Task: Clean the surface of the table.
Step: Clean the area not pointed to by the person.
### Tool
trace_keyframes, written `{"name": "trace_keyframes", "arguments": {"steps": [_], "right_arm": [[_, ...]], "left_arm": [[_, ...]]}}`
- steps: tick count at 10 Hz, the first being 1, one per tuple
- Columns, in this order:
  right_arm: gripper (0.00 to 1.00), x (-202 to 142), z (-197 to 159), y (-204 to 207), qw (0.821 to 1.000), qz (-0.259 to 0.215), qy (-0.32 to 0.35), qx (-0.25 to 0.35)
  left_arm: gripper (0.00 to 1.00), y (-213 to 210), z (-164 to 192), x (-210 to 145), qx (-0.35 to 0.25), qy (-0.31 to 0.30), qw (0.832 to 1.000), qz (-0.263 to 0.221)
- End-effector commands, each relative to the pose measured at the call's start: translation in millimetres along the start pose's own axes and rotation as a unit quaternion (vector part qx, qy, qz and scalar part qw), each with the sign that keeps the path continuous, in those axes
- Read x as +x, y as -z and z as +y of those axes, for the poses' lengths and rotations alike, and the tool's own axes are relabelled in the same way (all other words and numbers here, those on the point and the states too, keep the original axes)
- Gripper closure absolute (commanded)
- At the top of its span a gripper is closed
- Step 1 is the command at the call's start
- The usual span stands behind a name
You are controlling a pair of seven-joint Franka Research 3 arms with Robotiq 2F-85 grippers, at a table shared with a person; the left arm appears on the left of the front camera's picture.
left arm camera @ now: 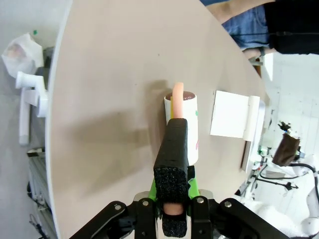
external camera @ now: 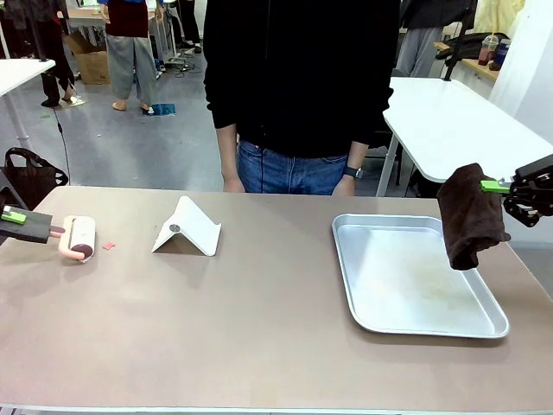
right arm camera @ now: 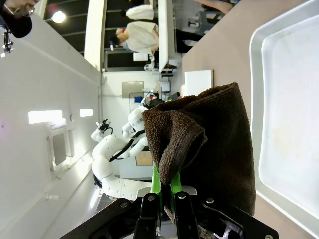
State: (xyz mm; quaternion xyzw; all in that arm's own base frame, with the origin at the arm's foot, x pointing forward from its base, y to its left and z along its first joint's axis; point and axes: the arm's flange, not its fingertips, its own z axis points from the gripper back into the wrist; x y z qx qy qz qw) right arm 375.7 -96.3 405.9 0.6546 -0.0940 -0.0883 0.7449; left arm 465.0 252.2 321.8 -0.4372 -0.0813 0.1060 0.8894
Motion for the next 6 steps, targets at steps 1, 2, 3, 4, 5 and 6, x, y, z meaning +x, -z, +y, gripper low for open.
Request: {"name": "trace_keyframes", "arguments": {"steps": [1, 2, 3, 4, 5, 6], "right_arm": [[0.92, 1, 2, 0, 1.0, 0.0, -0.009, 0.003], [0.92, 1, 2, 0, 1.0, 0.0, -0.009, 0.003], [0.92, 1, 2, 0, 1.0, 0.0, -0.009, 0.003], [0.92, 1, 2, 0, 1.0, 0.0, -0.009, 0.003], [0.92, 1, 2, 0, 1.0, 0.0, -0.009, 0.003], [0.92, 1, 2, 0, 1.0, 0.0, -0.009, 0.003]], "left_arm": [[0.77, 25, 9, 2, 0.045, 0.0, 0.998, 0.039], [0.77, 33, 6, 4, 0.045, 0.004, 0.998, 0.045], [0.77, 40, 2, 6, 0.04, 0.005, 0.998, 0.05], [0.77, 46, -1, 9, 0.032, 0.008, 0.998, 0.051], [0.77, 53, -5, 11, 0.025, 0.009, 0.998, 0.054], [0.77, 61, -8, 13, 0.027, 0.012, 0.998, 0.062]]}}
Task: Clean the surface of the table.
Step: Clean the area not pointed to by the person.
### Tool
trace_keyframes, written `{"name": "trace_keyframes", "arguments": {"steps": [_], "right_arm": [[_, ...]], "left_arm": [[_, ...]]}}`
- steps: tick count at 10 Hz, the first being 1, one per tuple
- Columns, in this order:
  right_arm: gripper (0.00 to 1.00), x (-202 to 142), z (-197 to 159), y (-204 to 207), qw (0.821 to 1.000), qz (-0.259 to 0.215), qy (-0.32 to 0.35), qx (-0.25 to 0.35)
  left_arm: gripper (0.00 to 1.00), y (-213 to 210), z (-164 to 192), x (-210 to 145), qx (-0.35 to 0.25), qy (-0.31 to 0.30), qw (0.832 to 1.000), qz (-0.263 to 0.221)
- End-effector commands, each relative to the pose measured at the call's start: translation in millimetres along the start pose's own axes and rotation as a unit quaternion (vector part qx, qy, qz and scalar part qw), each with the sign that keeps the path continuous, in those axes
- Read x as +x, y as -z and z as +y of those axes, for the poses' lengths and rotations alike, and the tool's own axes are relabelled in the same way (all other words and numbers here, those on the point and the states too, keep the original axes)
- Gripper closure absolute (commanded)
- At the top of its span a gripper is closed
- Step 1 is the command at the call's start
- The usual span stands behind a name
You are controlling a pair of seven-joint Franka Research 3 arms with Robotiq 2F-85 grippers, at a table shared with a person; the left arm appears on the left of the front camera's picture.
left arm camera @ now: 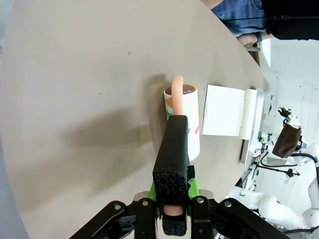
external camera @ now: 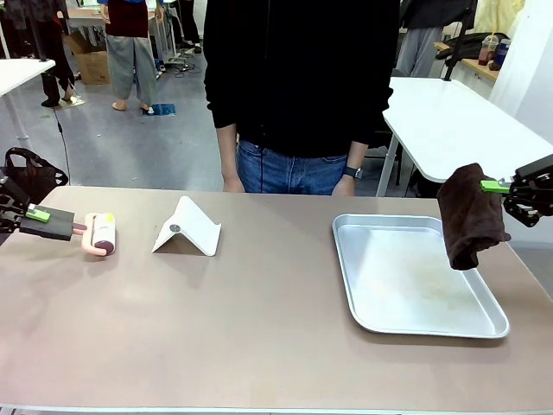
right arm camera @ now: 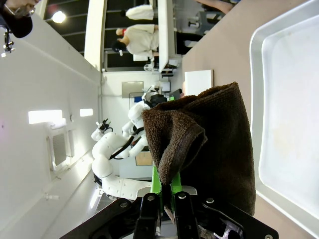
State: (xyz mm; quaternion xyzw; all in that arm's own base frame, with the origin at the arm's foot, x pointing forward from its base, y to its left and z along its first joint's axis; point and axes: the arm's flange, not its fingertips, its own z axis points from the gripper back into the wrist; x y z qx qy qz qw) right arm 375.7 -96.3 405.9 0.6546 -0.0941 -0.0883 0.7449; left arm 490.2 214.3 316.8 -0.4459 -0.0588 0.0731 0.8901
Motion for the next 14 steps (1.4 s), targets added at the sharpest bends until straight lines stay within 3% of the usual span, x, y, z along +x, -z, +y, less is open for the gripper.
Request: {"name": "trace_keyframes", "arguments": {"steps": [1, 6, 9, 11, 14], "right_arm": [[0.92, 1, 2, 0, 1.0, 0.0, -0.009, 0.003], [0.92, 1, 2, 0, 1.0, 0.0, -0.009, 0.003], [0.92, 1, 2, 0, 1.0, 0.0, -0.009, 0.003], [0.92, 1, 2, 0, 1.0, 0.0, -0.009, 0.003], [0.92, 1, 2, 0, 1.0, 0.0, -0.009, 0.003]], "left_arm": [[0.77, 33, 11, 1, 0.034, -0.006, 0.999, 0.036], [0.77, 51, -14, 1, -0.008, 0.023, 0.999, 0.027], [0.77, 16, -42, -14, -0.063, 0.064, 0.996, -0.007], [0.77, -18, -69, -39, -0.133, 0.097, 0.986, -0.017], [0.77, -57, -80, -78, -0.159, 0.106, 0.981, 0.012]]}}
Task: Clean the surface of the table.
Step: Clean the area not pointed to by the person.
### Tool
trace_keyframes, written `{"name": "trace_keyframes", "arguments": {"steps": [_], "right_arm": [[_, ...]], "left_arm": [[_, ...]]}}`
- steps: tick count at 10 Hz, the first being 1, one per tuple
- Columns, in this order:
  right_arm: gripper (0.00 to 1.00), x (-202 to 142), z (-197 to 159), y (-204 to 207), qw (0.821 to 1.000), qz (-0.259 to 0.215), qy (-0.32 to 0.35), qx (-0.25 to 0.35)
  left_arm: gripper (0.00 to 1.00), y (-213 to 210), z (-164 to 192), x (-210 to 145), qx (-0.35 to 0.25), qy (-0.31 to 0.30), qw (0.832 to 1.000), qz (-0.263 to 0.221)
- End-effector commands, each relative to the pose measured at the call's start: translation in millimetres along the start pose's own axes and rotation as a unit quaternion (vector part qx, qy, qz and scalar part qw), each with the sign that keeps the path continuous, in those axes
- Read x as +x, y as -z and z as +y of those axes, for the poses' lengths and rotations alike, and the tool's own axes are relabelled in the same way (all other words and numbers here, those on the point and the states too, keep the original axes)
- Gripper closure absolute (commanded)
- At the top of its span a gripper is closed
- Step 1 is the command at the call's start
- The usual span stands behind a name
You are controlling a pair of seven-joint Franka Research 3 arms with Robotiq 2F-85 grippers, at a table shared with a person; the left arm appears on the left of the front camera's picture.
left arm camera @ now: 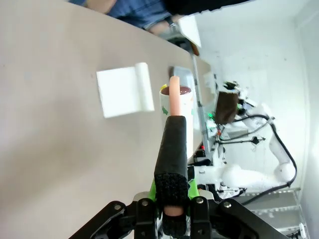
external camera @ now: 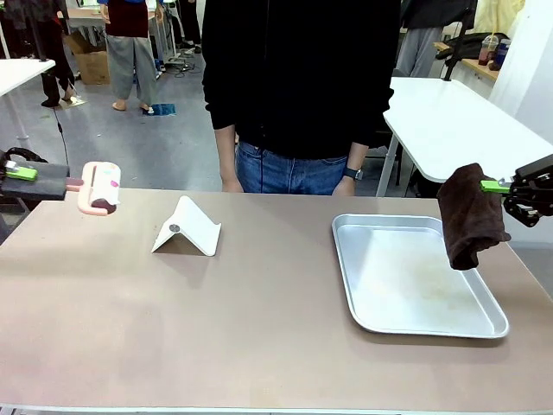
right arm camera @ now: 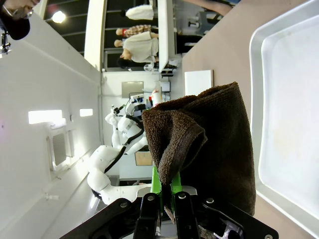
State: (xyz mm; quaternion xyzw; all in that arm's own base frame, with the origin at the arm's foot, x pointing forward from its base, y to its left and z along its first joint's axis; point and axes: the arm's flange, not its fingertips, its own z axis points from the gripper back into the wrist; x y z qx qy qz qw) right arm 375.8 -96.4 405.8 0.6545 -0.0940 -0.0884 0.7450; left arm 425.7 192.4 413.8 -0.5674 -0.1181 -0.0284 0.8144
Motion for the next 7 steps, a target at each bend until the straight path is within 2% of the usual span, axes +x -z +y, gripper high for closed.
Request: {"name": "trace_keyframes", "arguments": {"steps": [1, 2, 4, 6, 7], "right_arm": [[0.92, 1, 2, 0, 1.0, 0.0, -0.01, 0.003], [0.92, 1, 2, 0, 1.0, 0.0, -0.01, 0.003], [0.92, 1, 2, 0, 1.0, 0.0, -0.01, 0.003], [0.92, 1, 2, 0, 1.0, 0.0, -0.01, 0.003], [0.92, 1, 2, 0, 1.0, 0.0, -0.01, 0.003]], "left_arm": [[0.77, -20, -8, -33, -0.025, -0.006, 1.0, 0.019], [0.77, -34, -15, -55, -0.042, -0.006, 0.999, 0.033], [0.77, -48, -19, -92, -0.054, -0.004, 0.998, 0.015], [0.77, -52, -12, -110, -0.064, -0.012, 0.997, 0.038], [0.77, -57, -8, -108, -0.069, -0.013, 0.997, 0.025]]}}
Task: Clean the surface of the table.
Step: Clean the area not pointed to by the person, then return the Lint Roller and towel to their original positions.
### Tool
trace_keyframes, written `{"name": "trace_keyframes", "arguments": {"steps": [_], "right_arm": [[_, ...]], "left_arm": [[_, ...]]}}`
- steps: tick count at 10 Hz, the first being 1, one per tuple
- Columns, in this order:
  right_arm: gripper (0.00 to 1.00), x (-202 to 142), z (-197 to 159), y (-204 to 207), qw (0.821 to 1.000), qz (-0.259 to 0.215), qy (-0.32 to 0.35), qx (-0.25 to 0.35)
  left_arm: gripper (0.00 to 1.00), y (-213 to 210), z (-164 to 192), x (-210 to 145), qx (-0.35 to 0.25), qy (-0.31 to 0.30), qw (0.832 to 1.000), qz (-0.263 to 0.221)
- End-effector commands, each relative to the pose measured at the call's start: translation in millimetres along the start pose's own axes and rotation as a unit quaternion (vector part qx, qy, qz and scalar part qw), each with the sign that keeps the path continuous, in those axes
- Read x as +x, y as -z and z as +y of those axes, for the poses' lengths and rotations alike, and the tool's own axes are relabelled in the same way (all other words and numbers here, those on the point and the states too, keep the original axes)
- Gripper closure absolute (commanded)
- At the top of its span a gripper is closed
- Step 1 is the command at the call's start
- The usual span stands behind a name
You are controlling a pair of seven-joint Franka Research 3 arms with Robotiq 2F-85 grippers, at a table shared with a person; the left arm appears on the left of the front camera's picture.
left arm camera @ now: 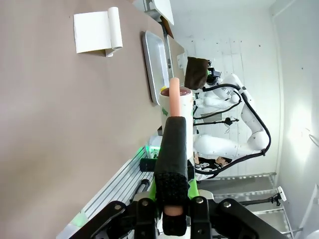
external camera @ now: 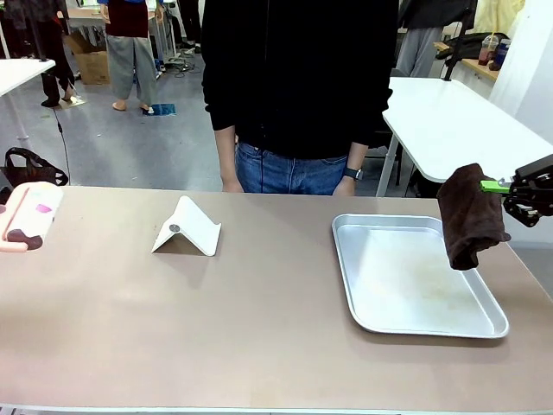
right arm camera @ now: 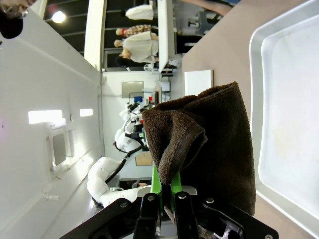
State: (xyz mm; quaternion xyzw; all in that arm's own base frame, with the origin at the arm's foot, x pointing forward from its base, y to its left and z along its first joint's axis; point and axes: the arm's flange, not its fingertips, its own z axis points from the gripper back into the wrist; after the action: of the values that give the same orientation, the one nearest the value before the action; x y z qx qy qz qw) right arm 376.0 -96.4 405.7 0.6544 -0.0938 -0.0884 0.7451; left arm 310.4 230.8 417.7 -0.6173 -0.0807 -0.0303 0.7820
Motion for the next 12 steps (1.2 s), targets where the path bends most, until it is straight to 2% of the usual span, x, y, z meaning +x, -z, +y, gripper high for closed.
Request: {"name": "trace_keyframes", "arguments": {"steps": [1, 12], "right_arm": [[0.92, 0.7, 2.1, -0.1, 1.0, 0.0, -0.01, 0.003], [0.92, 0.7, 2.1, -0.1, 1.0, 0.0, -0.01, 0.003]], "left_arm": [[0.77, 0.4, -3.9, 3.1, 0.002, 0.002, 1.0, 0.001], [0.77, 0.4, -3.9, 3.1, 0.002, 0.002, 1.0, 0.001]]}}
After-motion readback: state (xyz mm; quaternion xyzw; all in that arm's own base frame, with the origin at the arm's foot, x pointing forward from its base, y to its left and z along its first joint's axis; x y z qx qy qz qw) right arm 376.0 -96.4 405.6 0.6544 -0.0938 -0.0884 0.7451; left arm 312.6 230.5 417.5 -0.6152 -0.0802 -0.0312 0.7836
